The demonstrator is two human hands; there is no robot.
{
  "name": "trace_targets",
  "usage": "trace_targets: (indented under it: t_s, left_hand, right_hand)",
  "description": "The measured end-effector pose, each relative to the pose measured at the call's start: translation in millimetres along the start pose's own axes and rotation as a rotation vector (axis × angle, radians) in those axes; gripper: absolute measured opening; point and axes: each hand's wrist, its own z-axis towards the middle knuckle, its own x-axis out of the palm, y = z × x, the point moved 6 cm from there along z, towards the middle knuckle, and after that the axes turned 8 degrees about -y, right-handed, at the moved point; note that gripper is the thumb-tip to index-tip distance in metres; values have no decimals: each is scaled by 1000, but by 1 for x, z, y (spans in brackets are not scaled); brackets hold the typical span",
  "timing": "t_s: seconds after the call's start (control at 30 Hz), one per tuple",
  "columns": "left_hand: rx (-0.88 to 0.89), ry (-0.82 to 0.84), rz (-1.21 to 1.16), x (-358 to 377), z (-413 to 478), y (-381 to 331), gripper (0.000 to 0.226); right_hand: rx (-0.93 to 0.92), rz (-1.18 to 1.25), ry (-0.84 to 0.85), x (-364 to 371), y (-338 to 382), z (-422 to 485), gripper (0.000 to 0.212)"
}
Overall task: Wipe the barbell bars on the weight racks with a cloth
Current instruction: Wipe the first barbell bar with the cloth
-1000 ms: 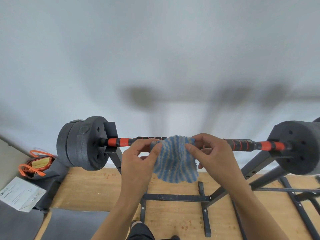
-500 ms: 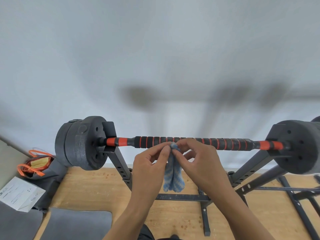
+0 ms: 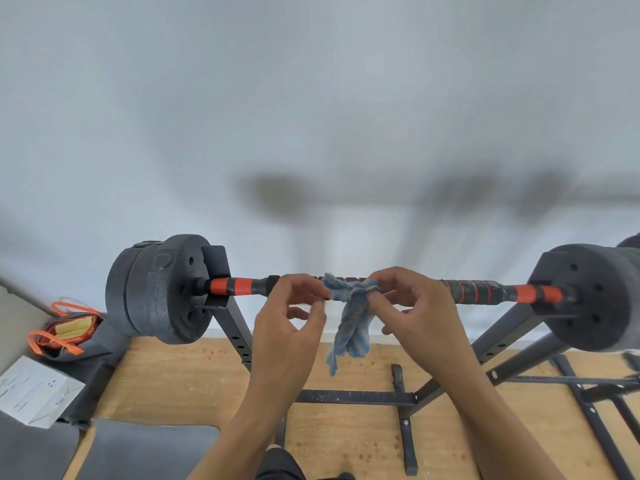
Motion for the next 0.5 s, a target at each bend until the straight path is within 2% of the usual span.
trace_targets:
  t_s: [0.03, 0.1, 0.17, 0.3, 0.5]
  left_hand:
    - [-21, 36, 25, 3, 5, 8, 35]
    - [-151, 234, -37, 15, 12, 23, 57]
    - [-196, 389, -135, 25, 15, 27, 56]
    - [-95, 323, -199, 22, 22, 16, 15]
    - [94, 319, -137, 22, 25, -10, 18]
  right_hand:
    - [16, 32, 6, -3, 1, 1, 17]
    - [43, 102, 29, -8, 2, 3, 18]
    - [63, 159, 61, -11, 3, 4, 20]
    - [115, 173, 76, -17, -2, 7, 23]
    - [101, 135, 37, -25, -9, 6, 26]
